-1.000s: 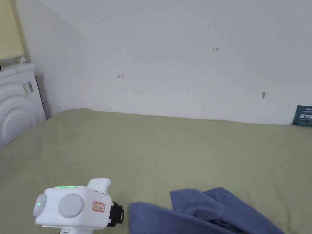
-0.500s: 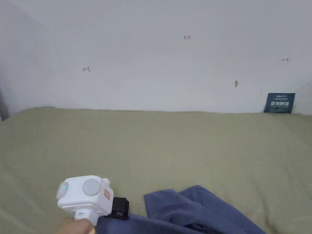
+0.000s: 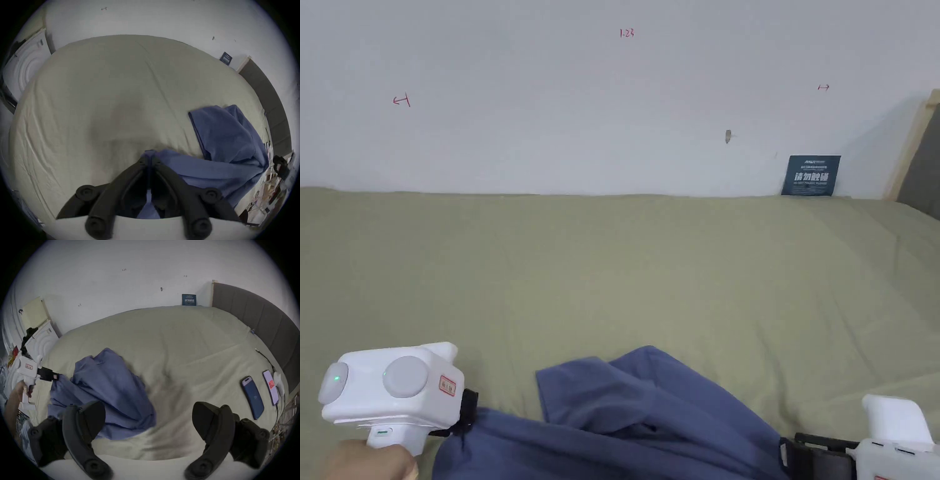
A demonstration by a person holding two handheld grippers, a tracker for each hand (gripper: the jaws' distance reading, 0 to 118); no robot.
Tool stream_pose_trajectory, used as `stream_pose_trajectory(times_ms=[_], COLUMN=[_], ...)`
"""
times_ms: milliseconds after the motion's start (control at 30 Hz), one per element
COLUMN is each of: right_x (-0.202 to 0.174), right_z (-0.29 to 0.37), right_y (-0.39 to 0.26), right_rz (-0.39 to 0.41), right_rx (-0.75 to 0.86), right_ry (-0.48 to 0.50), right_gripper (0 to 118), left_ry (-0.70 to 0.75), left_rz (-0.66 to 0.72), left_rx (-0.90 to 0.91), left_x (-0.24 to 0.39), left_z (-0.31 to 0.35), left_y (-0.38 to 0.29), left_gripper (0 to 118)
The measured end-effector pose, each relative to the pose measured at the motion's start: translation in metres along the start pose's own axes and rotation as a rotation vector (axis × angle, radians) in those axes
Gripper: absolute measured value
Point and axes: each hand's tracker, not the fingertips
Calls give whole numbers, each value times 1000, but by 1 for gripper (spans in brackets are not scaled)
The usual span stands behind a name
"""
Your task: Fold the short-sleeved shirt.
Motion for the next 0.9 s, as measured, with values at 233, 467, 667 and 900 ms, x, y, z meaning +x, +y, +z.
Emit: stream_pose_trajectory(times_ms=[233, 467, 667, 900], right_x=[1, 0, -14, -36], right_z=[-51, -38, -13, 6], right_y=[13, 11, 25, 66], right_rz=[2, 20, 32, 74], right_rx=[-169, -96, 22, 94], right_ry=[-6, 4, 13, 32], right_gripper=[90, 6, 5, 5], left_ry=[-14, -29, -43, -86], left_rz=[6, 65, 42, 31], left_rx=[-7, 66, 185, 374], left_x=[-4, -10, -9, -6], left_z=[2, 22, 70, 159], left_y=[-6, -14, -13, 14], left_gripper=[3, 3, 3, 3])
